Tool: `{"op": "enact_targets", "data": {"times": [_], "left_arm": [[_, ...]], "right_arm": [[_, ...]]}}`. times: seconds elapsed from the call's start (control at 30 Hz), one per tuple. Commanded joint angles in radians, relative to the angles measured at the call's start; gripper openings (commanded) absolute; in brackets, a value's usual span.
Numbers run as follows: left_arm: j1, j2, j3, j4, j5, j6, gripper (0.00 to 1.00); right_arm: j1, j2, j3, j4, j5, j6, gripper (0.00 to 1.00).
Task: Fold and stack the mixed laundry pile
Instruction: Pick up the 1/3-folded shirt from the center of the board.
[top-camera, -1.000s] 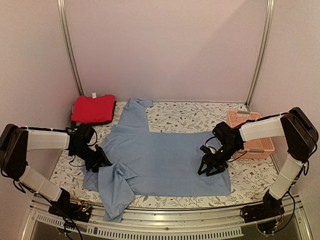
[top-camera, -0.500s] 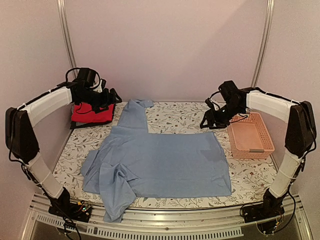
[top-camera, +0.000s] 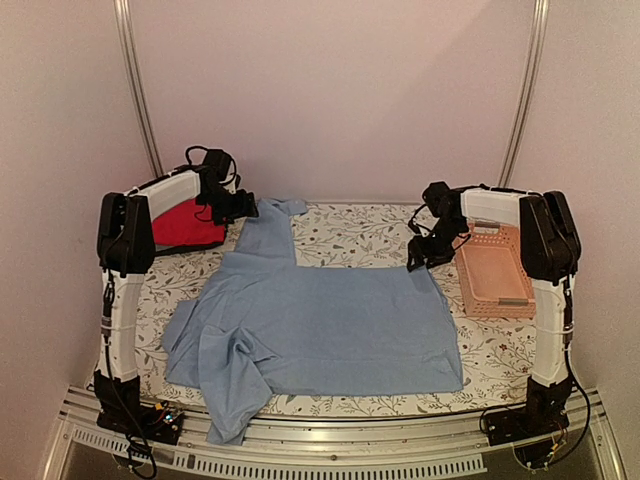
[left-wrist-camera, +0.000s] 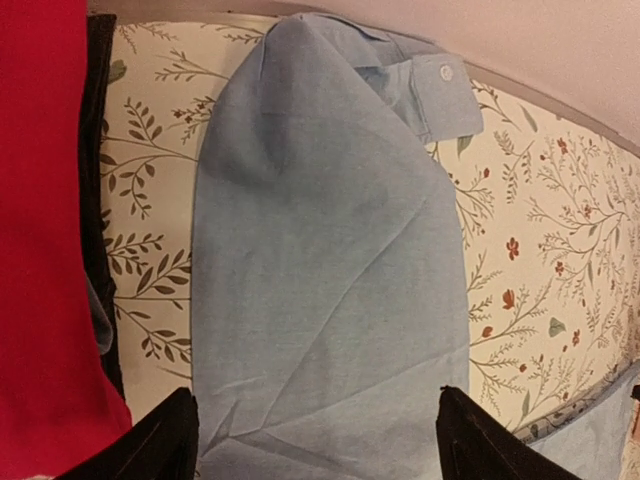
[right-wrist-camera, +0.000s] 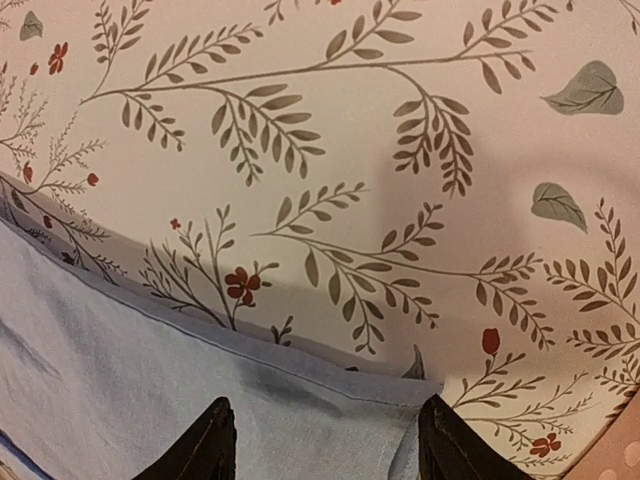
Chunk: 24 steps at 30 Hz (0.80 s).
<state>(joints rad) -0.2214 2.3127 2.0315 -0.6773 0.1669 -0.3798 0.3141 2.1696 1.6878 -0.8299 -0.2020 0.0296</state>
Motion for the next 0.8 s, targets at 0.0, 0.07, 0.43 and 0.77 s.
{"op": "enact_targets", "data": {"times": [0.0, 0.07, 0.43, 0.77], "left_arm": [[0.004, 0.127, 0.158, -0.100, -0.090, 0.049, 0.81], [0.004, 0.181, 0.214, -0.128, -0.132, 0.048, 0.81], [-0.021, 0.342, 0.312, -0.198, -0.192, 0.074, 0.69], [-0.044, 0.382, 0.320, -0.159, -0.092, 0.082, 0.09]], "right_arm": [[-0.011, 0.059, 0.084, -0.028, 0.065, -0.085, 0.62], [-0.011, 0.087, 0.115, -0.045, 0.074, -0.092, 0.64], [-0.011, 0.153, 0.142, -0.057, 0.035, -0.115, 0.62], [-0.012, 0.173, 0.144, -0.054, -0.042, -0.143, 0.33]]}}
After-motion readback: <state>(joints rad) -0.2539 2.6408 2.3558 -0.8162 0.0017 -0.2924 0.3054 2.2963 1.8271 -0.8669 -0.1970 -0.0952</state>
